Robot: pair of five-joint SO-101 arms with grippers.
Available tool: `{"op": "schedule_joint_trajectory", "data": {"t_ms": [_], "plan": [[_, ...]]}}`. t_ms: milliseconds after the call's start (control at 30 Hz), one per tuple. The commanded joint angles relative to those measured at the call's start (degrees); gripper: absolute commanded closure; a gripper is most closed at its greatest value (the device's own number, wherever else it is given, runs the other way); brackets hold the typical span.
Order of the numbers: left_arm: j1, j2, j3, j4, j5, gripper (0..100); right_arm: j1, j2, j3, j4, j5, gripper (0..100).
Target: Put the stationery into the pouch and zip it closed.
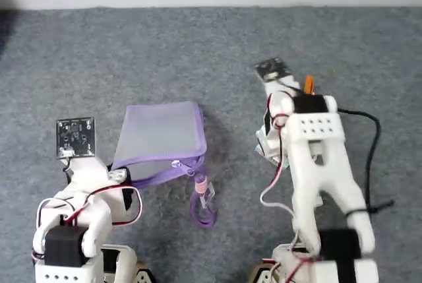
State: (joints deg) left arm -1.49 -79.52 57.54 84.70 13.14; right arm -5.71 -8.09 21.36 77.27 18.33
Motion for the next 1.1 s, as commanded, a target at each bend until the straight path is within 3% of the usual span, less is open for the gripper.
{"op": "schedule_joint_trajectory", "data": {"t_ms": [0,333,833,1000,1067], "plan": [[0.18,-2.37,-2.07,0.53,0.53,99,-0.75,5.14,-5.54,-1.80,6.15,82.6],[0.18,-7.74,1.45,-0.09,0.53,99,-3.30,15.87,-14.77,2.33,18.02,82.6],[0.26,-10.55,1.71,-0.09,0.53,99,-4.53,27.74,-14.86,-6.99,18.29,83.1],[0.18,-10.55,1.71,-0.09,0.53,99,-4.35,28.44,-14.95,-7.60,18.29,99.8],[0.18,-10.55,1.71,-0.09,0.53,99,-4.35,26.86,-14.95,-6.99,18.29,97.0]]}}
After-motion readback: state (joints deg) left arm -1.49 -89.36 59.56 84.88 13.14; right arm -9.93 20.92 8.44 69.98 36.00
